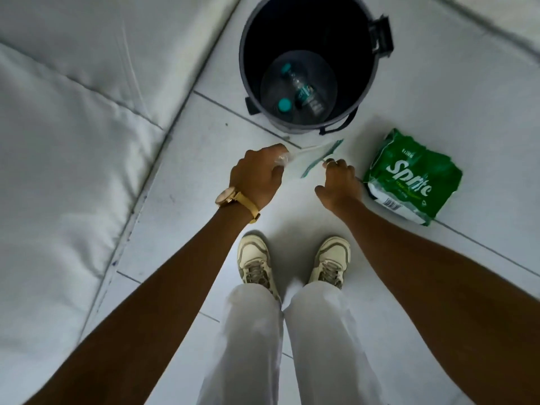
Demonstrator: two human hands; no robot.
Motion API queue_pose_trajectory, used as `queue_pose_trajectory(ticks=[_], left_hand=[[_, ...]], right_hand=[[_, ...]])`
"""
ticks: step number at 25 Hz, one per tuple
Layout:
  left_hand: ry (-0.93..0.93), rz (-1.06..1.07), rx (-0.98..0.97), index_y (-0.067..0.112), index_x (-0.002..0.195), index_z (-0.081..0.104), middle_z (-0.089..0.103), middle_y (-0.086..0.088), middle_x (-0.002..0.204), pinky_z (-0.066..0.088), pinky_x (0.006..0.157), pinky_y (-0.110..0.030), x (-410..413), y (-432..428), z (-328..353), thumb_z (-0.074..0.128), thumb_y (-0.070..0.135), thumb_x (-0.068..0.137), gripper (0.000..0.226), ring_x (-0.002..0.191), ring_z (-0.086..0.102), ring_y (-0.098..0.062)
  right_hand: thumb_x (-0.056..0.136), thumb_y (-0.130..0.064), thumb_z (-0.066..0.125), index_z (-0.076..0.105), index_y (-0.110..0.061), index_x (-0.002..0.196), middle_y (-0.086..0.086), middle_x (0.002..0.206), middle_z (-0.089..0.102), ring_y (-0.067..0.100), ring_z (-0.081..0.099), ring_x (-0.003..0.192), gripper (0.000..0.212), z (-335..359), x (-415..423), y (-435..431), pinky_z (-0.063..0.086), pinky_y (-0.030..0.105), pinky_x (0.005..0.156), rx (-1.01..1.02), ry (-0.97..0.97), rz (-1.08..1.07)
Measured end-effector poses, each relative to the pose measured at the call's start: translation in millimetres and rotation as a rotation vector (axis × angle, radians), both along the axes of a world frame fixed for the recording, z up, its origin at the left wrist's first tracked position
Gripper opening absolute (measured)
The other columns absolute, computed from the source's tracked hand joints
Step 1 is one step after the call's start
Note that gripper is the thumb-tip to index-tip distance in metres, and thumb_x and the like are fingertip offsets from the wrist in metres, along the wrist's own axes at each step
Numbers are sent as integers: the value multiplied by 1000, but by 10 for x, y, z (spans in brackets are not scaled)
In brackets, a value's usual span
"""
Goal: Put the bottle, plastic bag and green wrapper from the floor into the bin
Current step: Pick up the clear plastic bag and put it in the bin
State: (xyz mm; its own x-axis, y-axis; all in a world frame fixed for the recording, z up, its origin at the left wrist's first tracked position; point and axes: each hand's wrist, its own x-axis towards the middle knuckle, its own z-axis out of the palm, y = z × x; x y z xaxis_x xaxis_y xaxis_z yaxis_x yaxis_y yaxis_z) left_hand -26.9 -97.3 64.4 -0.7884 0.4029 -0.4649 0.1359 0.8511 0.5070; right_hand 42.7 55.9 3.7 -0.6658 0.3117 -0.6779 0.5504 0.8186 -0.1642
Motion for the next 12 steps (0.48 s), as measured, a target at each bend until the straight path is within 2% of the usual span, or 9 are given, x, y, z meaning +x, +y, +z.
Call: queue_pose_trajectory(ticks=[1, 3, 5, 6, 8, 10, 12], left_hand=[[-36, 95, 121, 11, 122, 62, 71, -13, 115, 60, 80, -42, -81, 62, 262, 51, 20, 99, 27, 99, 70, -32], [-115, 357, 398, 6, 120, 62, 71, -14, 114, 64, 61, -38, -250, 106, 602, 55, 15, 96, 27, 90, 74, -27], [-71, 529, 598, 6, 112, 64, 71, -12, 106, 60, 46, -29, -520, 243, 814, 57, 10, 93, 21, 81, 75, -21], [-46, 597, 637, 8, 110, 64, 69, -10, 105, 60, 46, -28, -665, 323, 806, 57, 7, 92, 19, 81, 74, -19], [-57, 706, 607, 8, 114, 60, 64, -12, 115, 64, 56, -37, -943, 522, 608, 54, 0, 92, 25, 91, 70, -25], [-182, 761, 474, 2, 120, 54, 58, -18, 126, 63, 72, -48, -1158, 692, 237, 51, -4, 92, 30, 105, 65, -36], [-362, 761, 387, 2, 127, 47, 51, -19, 133, 62, 78, -50, -1266, 805, -66, 52, -3, 93, 35, 111, 62, -41]], right_hand=[[88, -11, 62, 51, -6, 130, 15, 131, 50, 34, 47, 122, 44, 145, 13, 59, 50, 44, 90, 1, 45, -33], [88, -13, 60, 55, -8, 128, 13, 132, 50, 32, 46, 123, 40, 273, 72, 69, 50, 44, 94, 7, 105, -55], [89, -15, 61, 57, -9, 128, 12, 133, 50, 31, 46, 125, 39, 414, 117, 157, 49, 43, 97, 20, 168, -96], [89, -16, 63, 57, -9, 128, 12, 134, 51, 31, 46, 125, 39, 456, 137, 186, 49, 43, 98, 26, 193, -119], [89, -17, 65, 58, -8, 127, 12, 133, 51, 31, 47, 124, 39, 478, 145, 230, 50, 44, 99, 30, 244, -166], [89, -19, 65, 58, -8, 126, 12, 133, 51, 31, 47, 124, 39, 451, 124, 246, 51, 46, 99, 29, 283, -193], [90, -21, 65, 57, -9, 126, 11, 133, 50, 31, 47, 124, 39, 377, 88, 263, 50, 46, 99, 35, 291, -190]])
